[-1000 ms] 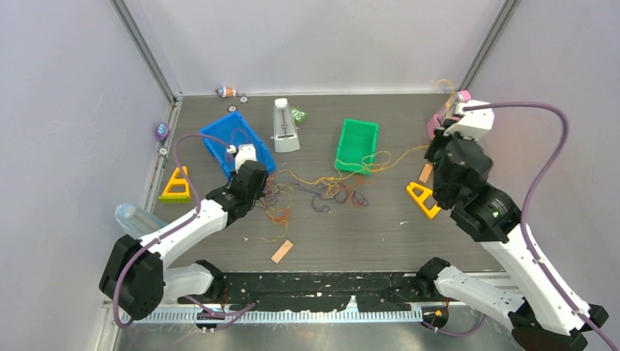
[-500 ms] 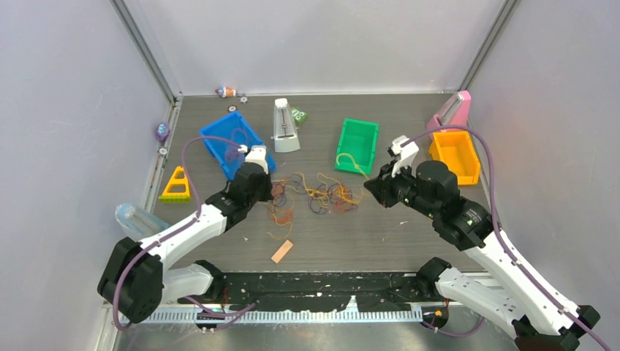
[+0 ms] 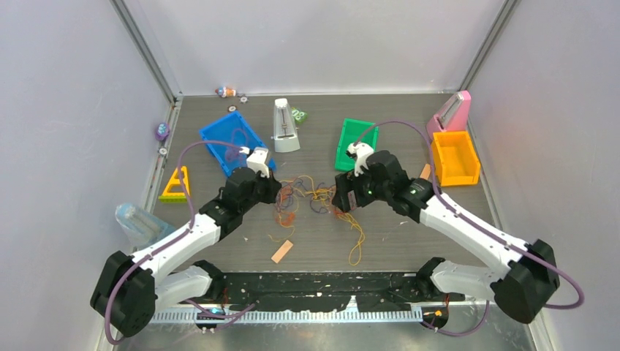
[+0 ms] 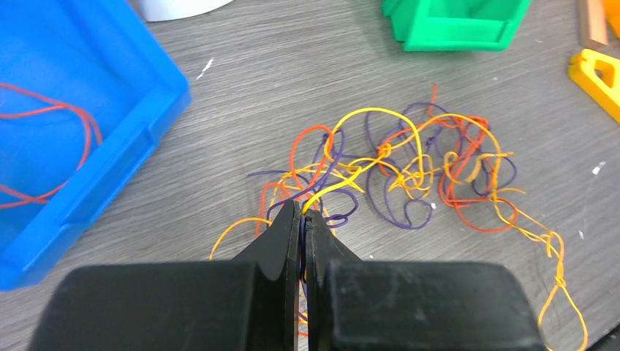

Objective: Untangle the cables

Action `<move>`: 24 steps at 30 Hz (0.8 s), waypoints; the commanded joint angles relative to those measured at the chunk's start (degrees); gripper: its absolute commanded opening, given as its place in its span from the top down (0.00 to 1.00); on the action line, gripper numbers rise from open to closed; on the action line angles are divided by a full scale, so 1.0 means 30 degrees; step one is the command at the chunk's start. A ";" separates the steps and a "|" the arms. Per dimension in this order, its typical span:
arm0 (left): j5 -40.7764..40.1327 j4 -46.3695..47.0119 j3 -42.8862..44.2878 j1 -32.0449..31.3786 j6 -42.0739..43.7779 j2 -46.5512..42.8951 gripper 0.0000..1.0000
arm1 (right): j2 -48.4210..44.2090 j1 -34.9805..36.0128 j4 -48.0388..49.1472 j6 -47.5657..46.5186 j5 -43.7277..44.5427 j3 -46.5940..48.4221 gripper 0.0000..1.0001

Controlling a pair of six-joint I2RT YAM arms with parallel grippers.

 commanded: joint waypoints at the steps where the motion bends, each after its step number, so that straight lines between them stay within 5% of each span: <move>1: 0.2671 0.2268 0.0159 -0.0031 0.0412 -0.0183 1.00 | 0.1305 0.0688 0.3891 0.0019 -0.0236 0.0426 0.11; 15: 0.3353 -0.2060 0.7058 -0.3383 -0.2559 0.4366 0.96 | -0.1599 0.0772 0.7865 0.0674 0.5348 -0.2351 0.15; 16: 0.3632 -0.2004 0.7479 -0.3697 -0.2823 0.4906 0.91 | -0.1826 0.0759 0.7896 0.0863 0.6075 -0.2739 0.14; 19: 0.5781 -0.2392 0.8902 -0.4479 -0.2368 0.6684 0.44 | -0.3039 0.0750 0.7717 0.1065 0.7042 -0.3369 0.11; 21: 0.5846 -0.2933 0.9242 -0.4753 -0.1923 0.6902 0.23 | -0.3646 0.0746 0.7387 0.1079 0.7379 -0.3722 0.09; 24: 0.4390 -0.3926 0.8841 -0.4601 -0.1077 0.5595 0.09 | -0.4332 0.0742 0.7248 0.0915 0.6957 -0.4399 0.09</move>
